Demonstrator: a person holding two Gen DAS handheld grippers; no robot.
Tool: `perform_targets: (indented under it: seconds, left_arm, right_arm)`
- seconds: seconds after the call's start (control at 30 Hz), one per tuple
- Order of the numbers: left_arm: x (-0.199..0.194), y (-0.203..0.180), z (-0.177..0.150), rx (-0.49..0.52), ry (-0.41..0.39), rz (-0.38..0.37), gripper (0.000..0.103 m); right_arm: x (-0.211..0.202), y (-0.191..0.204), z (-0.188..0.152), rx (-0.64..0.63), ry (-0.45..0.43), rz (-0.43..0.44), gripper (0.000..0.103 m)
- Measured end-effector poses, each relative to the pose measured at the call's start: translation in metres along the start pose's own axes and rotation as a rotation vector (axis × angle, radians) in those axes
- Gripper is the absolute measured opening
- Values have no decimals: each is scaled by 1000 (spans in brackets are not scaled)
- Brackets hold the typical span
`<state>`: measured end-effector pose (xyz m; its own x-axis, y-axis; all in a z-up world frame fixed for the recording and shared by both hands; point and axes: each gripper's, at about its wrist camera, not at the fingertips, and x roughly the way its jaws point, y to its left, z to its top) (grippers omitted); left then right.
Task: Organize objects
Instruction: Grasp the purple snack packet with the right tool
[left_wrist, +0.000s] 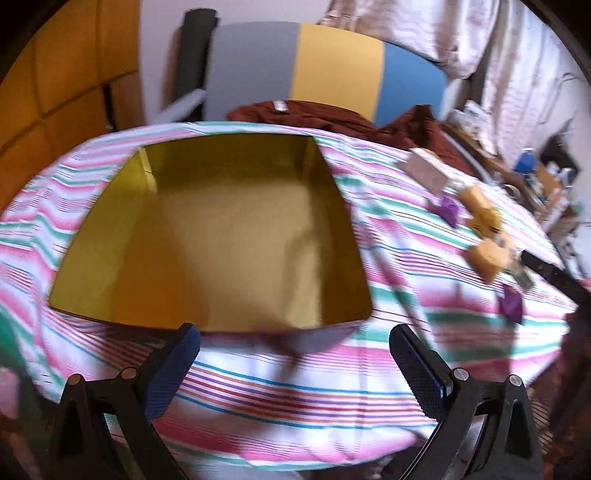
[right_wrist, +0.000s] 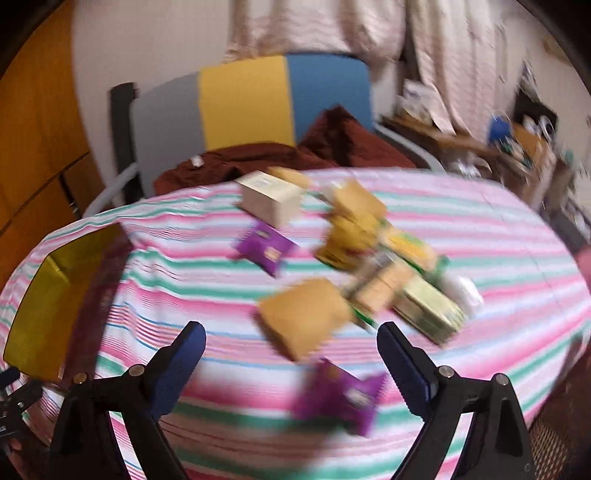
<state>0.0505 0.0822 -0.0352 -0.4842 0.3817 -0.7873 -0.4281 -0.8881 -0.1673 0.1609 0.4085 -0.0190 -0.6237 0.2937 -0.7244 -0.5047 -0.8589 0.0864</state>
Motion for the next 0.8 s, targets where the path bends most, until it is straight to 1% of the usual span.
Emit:
perform_targets:
  seconds: [0.07,0.13,0.17,0.27,0.3,0.37,0.47,0.53,0.6,0.7,0.8]
  left_arm:
    - [1,-4,-2,-13,19,-60,103]
    - [1,-11,-4,-10,32,-94,103]
    - [2,-17,-4,1,31,-98,103]
    - [-1,-38,-6,73,18,-48,103]
    - [-2,-45,-6,105,14,-27,103]
    - [-1,-58,-4,151,10,-5,103]
    - [3,-66,-1,175,29,-5,103]
    - [7,-72,4,187,38,-10,103]
    - [10,-80,8,202,40,-11,103]
    - [17,-92,13,227,46,-15,103]
    - [24,-110,19,258,51,-46,103]
  right_arm:
    - [2,-16,-7,24,23,-5,92]
    - [6,-26,-16,29,44,4,89]
    - [8,-29,-20,27,53,12,87]
    - [16,-29,-27,2,70,41,83]
    - [18,-26,-28,-11,71,44,83]
    - [24,-21,-30,-31,75,35,78]
    - [38,-19,-32,-35,99,12,64]
    - [46,-23,-33,-10,120,14,47]
    - [46,-27,-34,2,109,19,45]
    - [44,-29,-35,-15,100,26,43]
    - [43,-30,-36,-29,92,20,42]
